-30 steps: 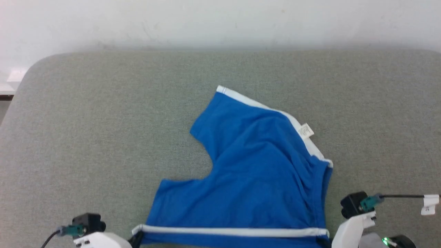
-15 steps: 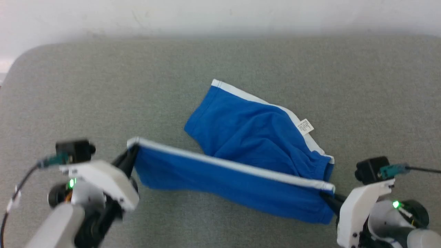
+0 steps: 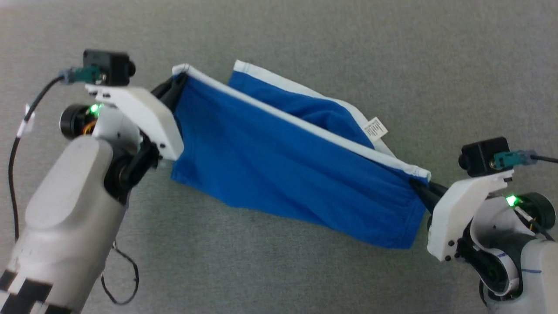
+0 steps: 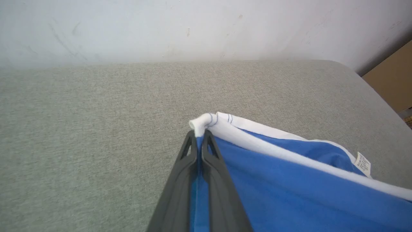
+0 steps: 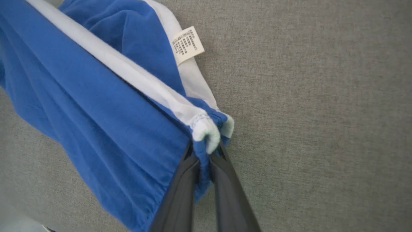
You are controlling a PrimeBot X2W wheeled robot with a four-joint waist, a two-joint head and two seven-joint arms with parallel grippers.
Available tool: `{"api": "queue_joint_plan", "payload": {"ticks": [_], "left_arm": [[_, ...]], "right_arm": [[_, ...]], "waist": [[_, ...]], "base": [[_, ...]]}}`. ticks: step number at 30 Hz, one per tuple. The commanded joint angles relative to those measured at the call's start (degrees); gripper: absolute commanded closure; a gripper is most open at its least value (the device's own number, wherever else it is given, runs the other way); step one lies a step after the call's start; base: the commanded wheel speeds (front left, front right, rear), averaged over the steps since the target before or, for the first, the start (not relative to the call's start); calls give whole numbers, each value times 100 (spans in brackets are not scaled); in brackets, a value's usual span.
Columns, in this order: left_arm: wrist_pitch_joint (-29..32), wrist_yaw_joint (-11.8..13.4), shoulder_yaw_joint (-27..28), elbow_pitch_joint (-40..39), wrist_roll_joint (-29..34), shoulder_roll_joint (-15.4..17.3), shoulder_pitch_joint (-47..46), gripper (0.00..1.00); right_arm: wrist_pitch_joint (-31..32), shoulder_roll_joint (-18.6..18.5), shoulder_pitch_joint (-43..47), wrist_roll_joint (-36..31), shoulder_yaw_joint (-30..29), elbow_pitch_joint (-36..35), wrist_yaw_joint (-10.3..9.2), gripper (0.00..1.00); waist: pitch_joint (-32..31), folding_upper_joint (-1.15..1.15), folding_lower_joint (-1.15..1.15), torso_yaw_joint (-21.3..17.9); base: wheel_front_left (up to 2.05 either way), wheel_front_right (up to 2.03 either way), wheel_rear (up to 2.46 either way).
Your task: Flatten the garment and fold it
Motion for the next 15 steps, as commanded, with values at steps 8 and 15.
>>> {"api": "queue_joint_plan", "payload": {"ticks": [8,15], "left_arm": [[-135,-396,-147,1105,197,-304,-1140,100],[-163,-521,-250,1796,234,-435,-1474,100]], "right_arm": [[-147,49,-321,-144,-85,162,-13,100],[-277,81,-489,-150,-8,274,-13,100]], "waist": [[931,0,-2,-511],[1026,0,-2,-645]], "base": [[0,0,0],[0,0,0]]}}
